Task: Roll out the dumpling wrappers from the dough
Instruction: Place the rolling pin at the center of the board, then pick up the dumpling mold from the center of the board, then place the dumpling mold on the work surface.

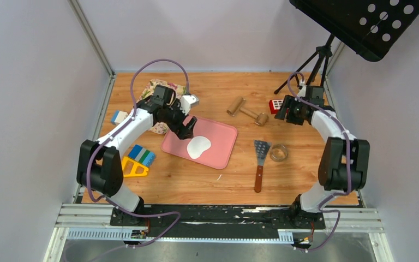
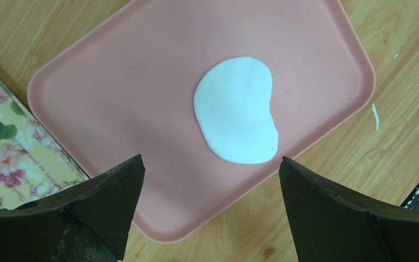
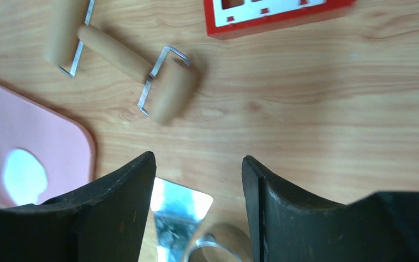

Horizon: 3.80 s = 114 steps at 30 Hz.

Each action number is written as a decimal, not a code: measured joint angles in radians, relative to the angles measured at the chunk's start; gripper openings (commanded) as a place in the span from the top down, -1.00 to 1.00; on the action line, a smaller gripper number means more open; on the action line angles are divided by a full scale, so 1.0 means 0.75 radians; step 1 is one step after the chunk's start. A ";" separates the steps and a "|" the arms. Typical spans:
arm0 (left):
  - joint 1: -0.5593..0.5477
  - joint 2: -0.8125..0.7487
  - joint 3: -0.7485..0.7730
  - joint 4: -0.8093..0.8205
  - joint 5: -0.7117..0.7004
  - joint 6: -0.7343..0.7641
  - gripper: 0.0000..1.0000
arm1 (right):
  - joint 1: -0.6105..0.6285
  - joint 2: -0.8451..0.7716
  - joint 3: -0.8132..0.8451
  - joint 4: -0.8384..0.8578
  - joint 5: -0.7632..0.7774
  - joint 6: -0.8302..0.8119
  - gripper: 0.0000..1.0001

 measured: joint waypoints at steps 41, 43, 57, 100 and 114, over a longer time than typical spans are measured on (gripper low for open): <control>0.000 -0.239 -0.152 -0.018 -0.076 0.051 -1.00 | 0.243 -0.337 -0.363 -0.424 0.476 -0.801 1.00; 0.000 -0.239 -0.152 -0.013 -0.076 0.050 -1.00 | 0.257 -0.363 -0.346 -0.444 0.478 -0.800 1.00; 0.093 -0.239 -0.168 0.007 -0.029 0.050 -1.00 | 0.851 0.018 0.669 -0.454 0.273 -0.756 1.00; 0.527 -0.315 -0.167 -0.003 0.201 0.039 -1.00 | 1.175 0.627 0.860 -0.515 0.256 -0.592 1.00; 0.527 -0.309 -0.167 -0.003 0.205 0.039 -1.00 | 1.159 0.628 0.872 -0.548 0.233 -0.605 1.00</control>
